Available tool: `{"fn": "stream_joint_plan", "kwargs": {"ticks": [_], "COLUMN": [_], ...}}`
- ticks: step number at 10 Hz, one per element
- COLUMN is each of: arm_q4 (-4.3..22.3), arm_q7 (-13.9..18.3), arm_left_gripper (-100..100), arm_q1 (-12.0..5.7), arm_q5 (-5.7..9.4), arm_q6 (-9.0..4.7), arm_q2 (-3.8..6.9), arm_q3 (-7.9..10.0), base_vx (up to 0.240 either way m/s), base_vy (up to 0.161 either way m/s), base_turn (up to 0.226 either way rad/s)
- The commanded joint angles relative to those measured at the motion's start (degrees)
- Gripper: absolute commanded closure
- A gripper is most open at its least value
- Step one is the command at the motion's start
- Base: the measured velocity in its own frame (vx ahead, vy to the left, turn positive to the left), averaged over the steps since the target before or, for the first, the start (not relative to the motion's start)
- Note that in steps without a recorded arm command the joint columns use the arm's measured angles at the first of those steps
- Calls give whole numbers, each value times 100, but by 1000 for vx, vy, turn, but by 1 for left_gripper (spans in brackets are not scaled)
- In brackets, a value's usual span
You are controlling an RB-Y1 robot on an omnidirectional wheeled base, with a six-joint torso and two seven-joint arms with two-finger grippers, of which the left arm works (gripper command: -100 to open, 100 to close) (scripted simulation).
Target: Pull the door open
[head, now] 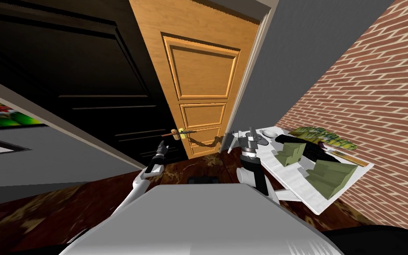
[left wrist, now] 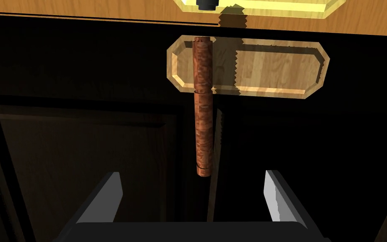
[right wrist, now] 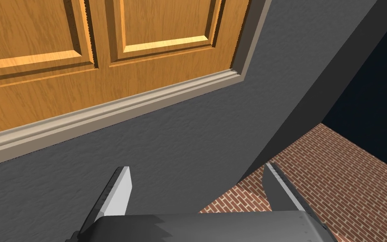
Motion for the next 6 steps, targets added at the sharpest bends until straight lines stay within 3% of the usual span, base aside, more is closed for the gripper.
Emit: {"fn": "stream_joint_plan", "kwargs": {"ticks": [1,2,3,6], "arm_q4": [174,122,261,393], "arm_q7": [57,26,31,32], "arm_left_gripper": [-100,-100,-100,-100], "arm_q1": [-61,-37,-2,17], "arm_q5": [24,10,29,46], "arm_q6": [-19,-24,-24,-23], "arm_q2": [52,18,88,154], "arm_q3": [14,6,128,260], "base_vx": [114,51,120,165], "base_vy": [40,20,58,112], "base_turn": [-62,-14,38,11]}}
